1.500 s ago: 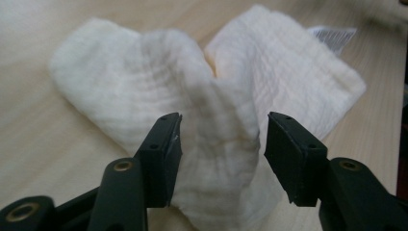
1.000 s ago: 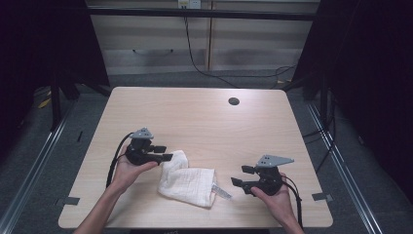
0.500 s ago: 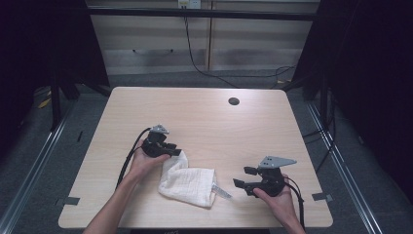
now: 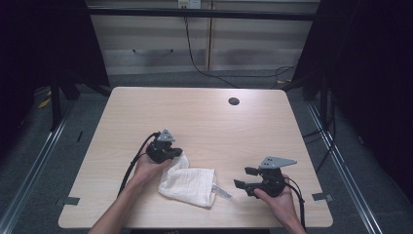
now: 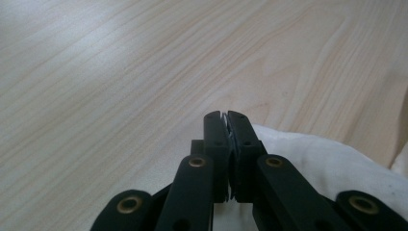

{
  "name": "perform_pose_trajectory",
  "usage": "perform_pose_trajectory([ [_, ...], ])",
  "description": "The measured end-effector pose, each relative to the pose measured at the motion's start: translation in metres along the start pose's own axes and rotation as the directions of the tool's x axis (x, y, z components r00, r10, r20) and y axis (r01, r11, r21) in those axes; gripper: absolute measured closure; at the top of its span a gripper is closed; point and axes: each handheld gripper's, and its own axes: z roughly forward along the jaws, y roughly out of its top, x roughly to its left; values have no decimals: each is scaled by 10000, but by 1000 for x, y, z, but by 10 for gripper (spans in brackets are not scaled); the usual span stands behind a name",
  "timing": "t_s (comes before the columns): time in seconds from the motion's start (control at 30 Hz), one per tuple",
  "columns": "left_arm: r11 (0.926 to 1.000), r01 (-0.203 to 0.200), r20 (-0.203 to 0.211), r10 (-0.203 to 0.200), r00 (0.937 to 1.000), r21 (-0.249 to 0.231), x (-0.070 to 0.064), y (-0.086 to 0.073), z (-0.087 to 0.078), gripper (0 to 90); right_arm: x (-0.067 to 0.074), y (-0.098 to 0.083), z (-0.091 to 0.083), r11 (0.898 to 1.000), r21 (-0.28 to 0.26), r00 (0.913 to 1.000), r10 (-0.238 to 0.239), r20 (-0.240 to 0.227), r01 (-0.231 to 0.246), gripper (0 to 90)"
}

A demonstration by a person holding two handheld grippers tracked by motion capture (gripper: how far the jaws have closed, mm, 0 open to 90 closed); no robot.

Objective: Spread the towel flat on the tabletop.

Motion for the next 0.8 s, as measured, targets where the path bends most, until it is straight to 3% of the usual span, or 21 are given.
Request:
perform_pose_trajectory([
  [0.1,9972,524,478,-498,9976,-537,3,3,-7,883,0,1,0,10000,-65,10000,36,57,-36,306],
  [0.2,9939,595,586,-542,9968,-925,3,11,-18,883,-1,1,0,9999,-68,10000,79,54,-78,306],
  [0.33,9902,421,493,-358,9981,-1329,0,25,-35,883,0,1,0,10000,-55,10000,81,41,-81,304],
  [0.5,9804,199,597,-83,9982,-1958,-5,45,-55,884,-1,2,-1,9999,-133,9999,108,69,-107,300],
  [0.53,9758,174,586,-47,9983,-2180,-8,56,-62,884,-1,2,-1,9999,-136,9999,105,74,-104,299],
  [0.6,9733,108,530,14,9986,-2293,-10,62,-65,885,-2,2,0,9999,-107,9999,120,78,-120,297],
  [0.63,9668,-73,460,197,9987,-2555,-14,75,-72,885,-2,2,0,9999,-113,9999,87,74,-86,297],
  [0.67,9668,-73,460,197,9987,-2555,-14,75,-72,885,-2,2,0,9999,-113,9999,87,74,-86,297],
  [0.7,9589,-217,443,357,9984,-2829,-19,87,-79,885,-1,2,0,9998,-114,9999,137,81,-136,297],
  [0.8,9525,-423,439,582,9973,-3015,-24,98,-87,886,-1,2,-1,9998,-126,9999,153,81,-152,295],
])
